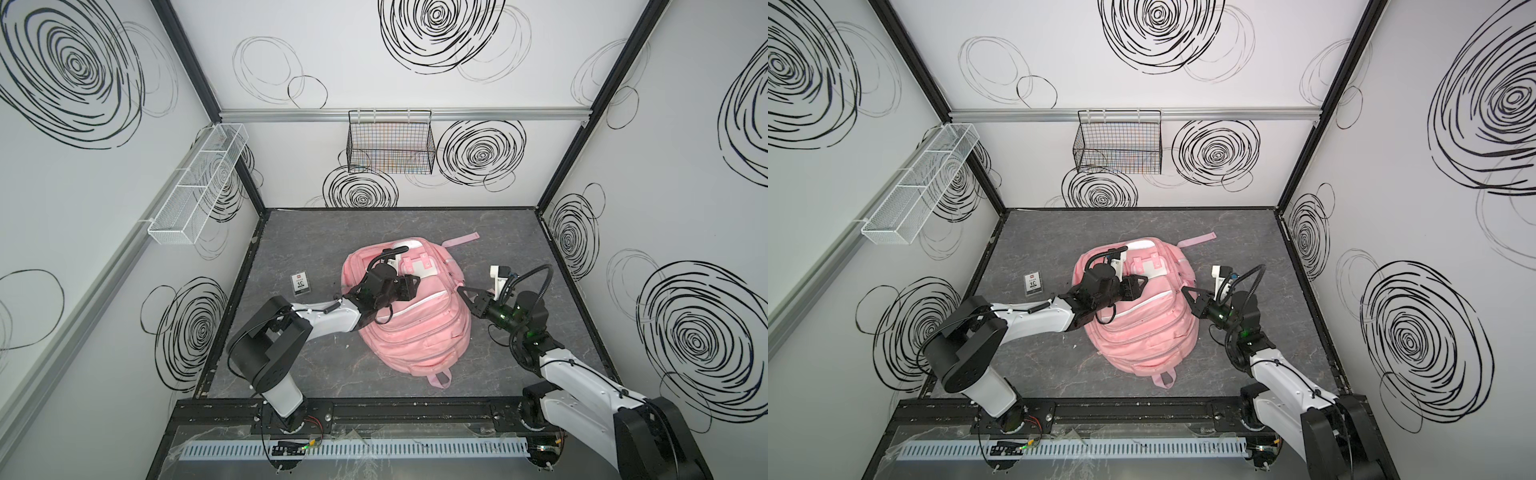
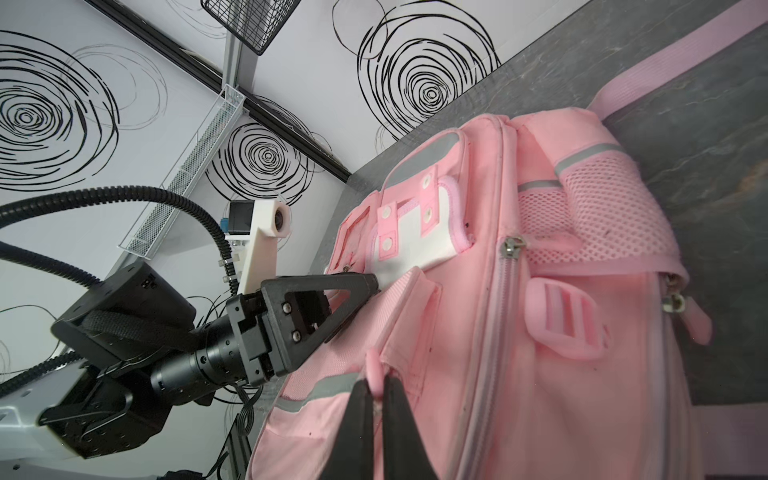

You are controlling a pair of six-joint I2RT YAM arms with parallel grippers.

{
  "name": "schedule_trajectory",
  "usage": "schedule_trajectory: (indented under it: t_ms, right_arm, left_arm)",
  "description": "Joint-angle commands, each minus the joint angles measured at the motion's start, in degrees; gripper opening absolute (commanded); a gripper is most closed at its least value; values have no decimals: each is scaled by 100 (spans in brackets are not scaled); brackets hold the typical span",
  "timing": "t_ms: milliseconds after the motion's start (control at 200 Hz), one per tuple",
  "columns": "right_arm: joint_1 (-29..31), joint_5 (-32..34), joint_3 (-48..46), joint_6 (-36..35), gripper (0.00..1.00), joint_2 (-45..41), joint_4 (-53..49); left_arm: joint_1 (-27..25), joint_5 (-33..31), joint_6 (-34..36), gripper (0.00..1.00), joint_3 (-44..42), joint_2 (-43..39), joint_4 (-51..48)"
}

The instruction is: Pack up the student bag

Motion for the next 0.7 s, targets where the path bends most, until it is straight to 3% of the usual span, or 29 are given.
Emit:
schedule_trajectory:
  t_ms: [0,200,395,505,695]
  right_arm:
    - [-27,302,-207,258,0,-440,380]
    - [-32,237,-215,-19,0,-614,325]
    - [-2,-337,-119,-230,0,-294,504]
    - [111,-265,-214,-521,0,-533,334]
    - [507,408,-481,-998,0,-1508,-134]
  left_arm:
    - [95,-618,-401,53,-351,335,-553]
    - [62,-473,-345,54,-282,387,-507]
    - [5,-386,-324,55,-219,431,-566]
    - [43,-436,-407,54,-219,525,-573]
    - [183,-409,-555,53,-280,665,-478]
